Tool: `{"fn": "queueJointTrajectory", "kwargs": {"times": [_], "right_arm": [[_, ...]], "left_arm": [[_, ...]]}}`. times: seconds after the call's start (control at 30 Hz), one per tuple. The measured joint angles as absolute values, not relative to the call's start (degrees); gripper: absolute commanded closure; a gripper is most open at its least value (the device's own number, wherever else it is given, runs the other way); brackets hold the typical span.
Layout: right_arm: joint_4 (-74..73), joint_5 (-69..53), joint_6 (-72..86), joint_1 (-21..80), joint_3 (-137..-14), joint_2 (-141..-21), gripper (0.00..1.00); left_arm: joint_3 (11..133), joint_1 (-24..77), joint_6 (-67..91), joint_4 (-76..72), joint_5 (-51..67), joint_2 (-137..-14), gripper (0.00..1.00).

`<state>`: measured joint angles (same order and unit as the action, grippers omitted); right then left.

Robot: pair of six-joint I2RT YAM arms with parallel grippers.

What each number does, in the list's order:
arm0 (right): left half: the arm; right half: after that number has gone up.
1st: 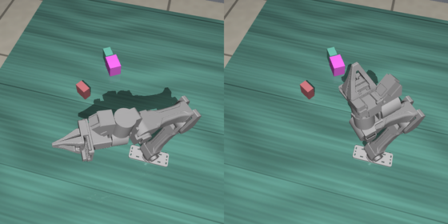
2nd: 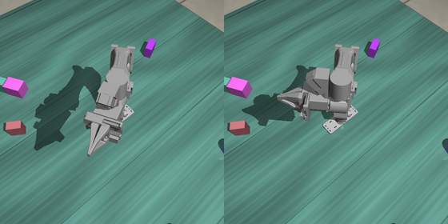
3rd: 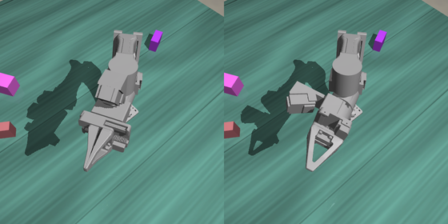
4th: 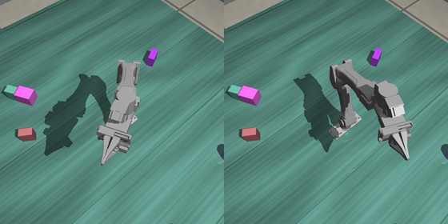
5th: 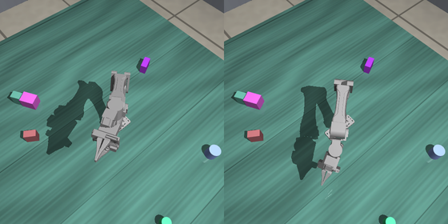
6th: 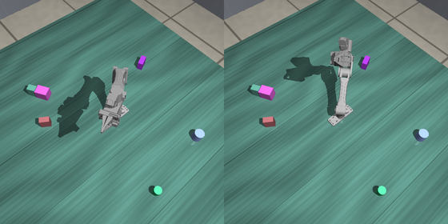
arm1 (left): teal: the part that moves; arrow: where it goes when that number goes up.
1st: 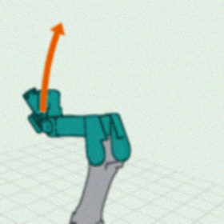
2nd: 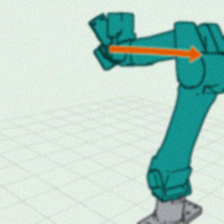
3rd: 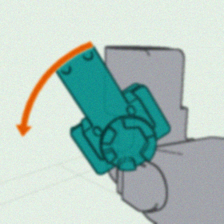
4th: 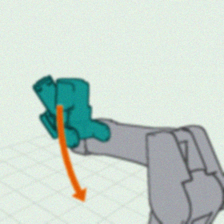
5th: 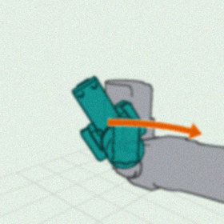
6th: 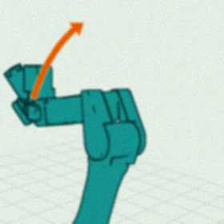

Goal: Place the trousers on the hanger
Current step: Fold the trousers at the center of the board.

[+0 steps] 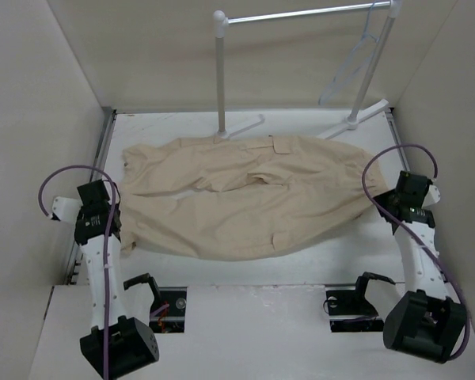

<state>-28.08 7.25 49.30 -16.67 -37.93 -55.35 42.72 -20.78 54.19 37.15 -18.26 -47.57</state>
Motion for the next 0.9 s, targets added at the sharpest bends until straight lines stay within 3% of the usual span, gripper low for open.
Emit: {"fn": "queueJointTrajectory", "kwargs": {"times": [0.2, 0.27, 0.37, 0.47, 0.73, 0.9], "right_arm": [[-29.6, 8.4, 49.8, -14.3, -48.1, -61.7, 0.96], [-30.2, 9.1, 50.0, -13.4, -51.2, -64.6, 0.96], [-30.2, 8.7, 50.2, -11.9, -53.6, -67.0, 0.96], [-30.0, 8.0, 50.2, -10.9, -51.7, -66.4, 0.96], [-31.1, 5.1, 50.2, -8.4, -43.4, -61.5, 0.95], [-30.4, 3.4, 50.6, -6.8, -43.2, -61.4, 0.95]], "left_arm": [[52.7, -20.1, 52.0, 37.8, -21.1, -54.1, 1.0], [54.5, -17.1, 51.1, 37.4, -21.7, -57.2, 0.9], [51.7, -11.8, 50.9, 38.6, -20.2, -57.2, 0.65], [48.2, -11.0, 51.7, 44.6, -17.5, -54.8, 0.53], [47.9, -11.7, 56.5, 64.2, -12.7, -48.7, 0.5], [43.4, -13.0, 59.4, 68.6, -10.0, -47.3, 0.49]]}}
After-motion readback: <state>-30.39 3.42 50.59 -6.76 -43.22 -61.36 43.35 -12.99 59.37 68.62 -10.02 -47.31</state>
